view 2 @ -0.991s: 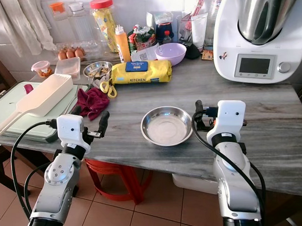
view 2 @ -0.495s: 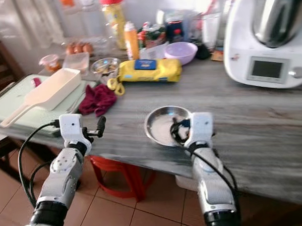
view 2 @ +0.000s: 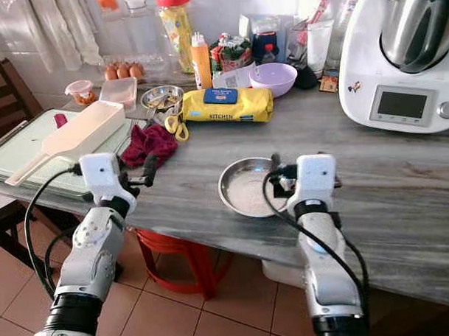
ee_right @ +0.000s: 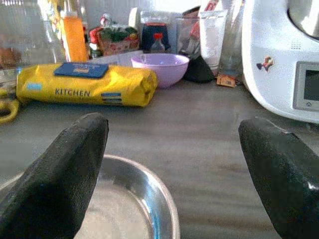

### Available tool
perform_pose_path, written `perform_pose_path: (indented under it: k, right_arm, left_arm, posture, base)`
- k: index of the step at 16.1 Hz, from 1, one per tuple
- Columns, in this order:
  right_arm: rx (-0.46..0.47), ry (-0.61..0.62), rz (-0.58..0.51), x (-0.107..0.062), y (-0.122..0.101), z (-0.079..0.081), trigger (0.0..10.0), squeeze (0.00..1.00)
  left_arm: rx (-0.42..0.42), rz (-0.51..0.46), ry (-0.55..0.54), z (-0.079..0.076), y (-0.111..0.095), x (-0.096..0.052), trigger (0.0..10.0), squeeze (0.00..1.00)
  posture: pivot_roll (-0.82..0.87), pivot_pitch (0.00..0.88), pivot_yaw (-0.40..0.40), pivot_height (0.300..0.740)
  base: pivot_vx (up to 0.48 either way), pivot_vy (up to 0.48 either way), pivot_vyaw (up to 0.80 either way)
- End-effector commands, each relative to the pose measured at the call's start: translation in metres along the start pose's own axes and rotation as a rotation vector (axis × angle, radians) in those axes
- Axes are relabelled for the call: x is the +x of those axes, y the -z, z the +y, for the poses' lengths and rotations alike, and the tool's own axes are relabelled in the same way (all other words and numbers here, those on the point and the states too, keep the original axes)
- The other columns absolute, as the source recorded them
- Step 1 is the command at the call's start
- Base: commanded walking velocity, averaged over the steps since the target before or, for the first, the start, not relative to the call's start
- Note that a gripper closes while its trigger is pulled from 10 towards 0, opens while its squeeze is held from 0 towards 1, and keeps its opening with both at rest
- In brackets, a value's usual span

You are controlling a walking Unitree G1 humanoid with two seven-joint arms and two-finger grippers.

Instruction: Setting the table

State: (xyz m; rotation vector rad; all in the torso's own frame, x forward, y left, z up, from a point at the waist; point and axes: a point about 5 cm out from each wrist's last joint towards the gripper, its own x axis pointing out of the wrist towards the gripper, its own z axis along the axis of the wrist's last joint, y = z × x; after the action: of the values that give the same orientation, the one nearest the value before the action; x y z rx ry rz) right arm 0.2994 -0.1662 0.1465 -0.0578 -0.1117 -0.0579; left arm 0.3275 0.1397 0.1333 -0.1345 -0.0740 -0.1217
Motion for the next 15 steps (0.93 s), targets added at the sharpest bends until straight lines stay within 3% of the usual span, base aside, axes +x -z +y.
perform_pose_path:
  k: [1, 5, 6, 7, 9, 13, 15]
  right_arm:
    - [0.009, -0.013, 0.02, -0.005, 0.0, -0.001, 10.0, 0.0]
    - [-0.039, 0.01, 0.003, -0.016, -0.001, -0.002, 10.0, 0.0]
    - [-0.035, 0.01, 0.007, -0.017, -0.001, -0.001, 10.0, 0.0]
    - [-0.036, 0.01, 0.005, -0.017, -0.002, -0.001, 10.0, 0.0]
    - [-0.046, 0.008, 0.011, -0.017, -0.002, 0.0, 10.0, 0.0]
    - [-0.046, 0.029, 0.026, -0.017, 0.001, -0.003, 10.0, 0.0]
    - [-0.075, 0.025, 0.008, -0.016, -0.003, -0.003, 10.0, 0.0]
  left_arm:
    - [0.002, 0.035, -0.008, 0.005, 0.004, -0.006, 10.0, 0.0]
    - [-0.03, 0.094, -0.03, 0.01, 0.014, -0.016, 10.0, 0.0]
    - [0.014, 0.113, -0.001, 0.006, 0.015, -0.015, 10.0, 0.0]
    - [-0.022, 0.118, 0.017, 0.003, 0.016, -0.015, 10.0, 0.0]
    - [0.009, 0.108, 0.023, -0.003, 0.013, -0.013, 10.0, 0.0]
    - [-0.007, 0.109, 0.023, -0.005, 0.009, -0.01, 10.0, 0.0]
    - [0.011, 0.057, 0.028, -0.006, -0.002, -0.008, 10.0, 0.0]
  posture:
    - [-0.08, 0.039, 0.078, 0.74]
    - [-0.09, 0.056, 0.089, 0.74]
    - [-0.1, 0.055, 0.093, 0.74]
    - [-0.1, 0.055, 0.094, 0.74]
    - [-0.1, 0.056, 0.103, 0.74]
    - [-0.11, 0.048, 0.109, 0.74]
    - [-0.1, 0.051, 0.108, 0.74]
  base:
    - [0.0, 0.0, 0.0]
    - [0.0, 0.0, 0.0]
    - [0.0, 0.0, 0.0]
    - [0.0, 0.0, 0.0]
    - [0.0, 0.0, 0.0]
    - [0.0, 0.0, -0.77]
    - [0.0, 0.0, -0.39]
